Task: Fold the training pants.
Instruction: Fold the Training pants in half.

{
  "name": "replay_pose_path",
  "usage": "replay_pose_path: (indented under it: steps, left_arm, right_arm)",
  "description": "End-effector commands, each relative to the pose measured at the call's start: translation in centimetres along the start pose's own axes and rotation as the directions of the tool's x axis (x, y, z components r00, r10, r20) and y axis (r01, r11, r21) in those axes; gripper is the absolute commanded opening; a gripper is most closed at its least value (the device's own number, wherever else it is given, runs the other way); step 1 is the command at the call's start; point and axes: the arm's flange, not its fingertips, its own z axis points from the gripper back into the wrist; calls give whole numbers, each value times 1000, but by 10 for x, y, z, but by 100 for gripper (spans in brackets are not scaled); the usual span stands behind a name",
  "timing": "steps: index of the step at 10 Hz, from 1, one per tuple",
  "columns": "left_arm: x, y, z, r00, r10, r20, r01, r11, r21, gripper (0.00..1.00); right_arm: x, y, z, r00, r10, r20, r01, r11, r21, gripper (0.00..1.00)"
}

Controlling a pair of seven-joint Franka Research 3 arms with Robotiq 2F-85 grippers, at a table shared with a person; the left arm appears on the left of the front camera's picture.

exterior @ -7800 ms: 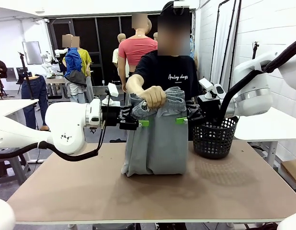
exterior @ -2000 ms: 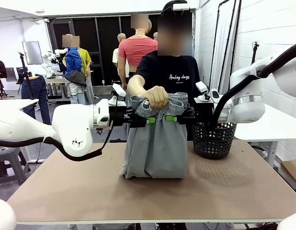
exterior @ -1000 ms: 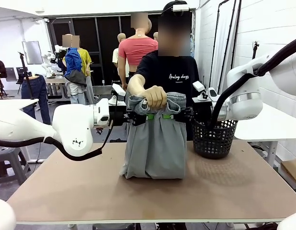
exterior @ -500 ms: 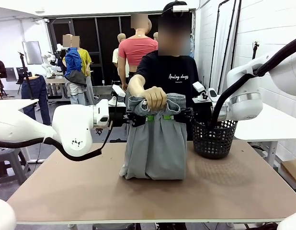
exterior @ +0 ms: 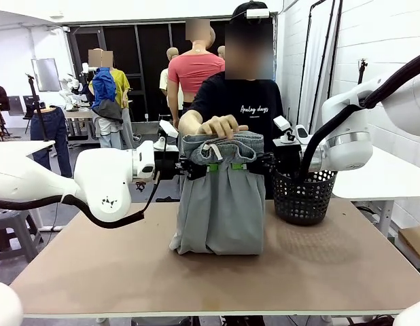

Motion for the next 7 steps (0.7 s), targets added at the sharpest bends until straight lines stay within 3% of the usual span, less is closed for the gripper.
replay_pose_path:
  steps: [1,7]
  left_arm:
    - [4,-1,0,1000,-3,7,3,1000,16,0]
    - [4,-1,0,1000,-3,7,3,1000,16,0]
  right_arm:
    - [1,3,-1,1000,-1,16,1,1000,1,0]
    - [1,3,-1,1000,-1,16,1,1000,1,0]
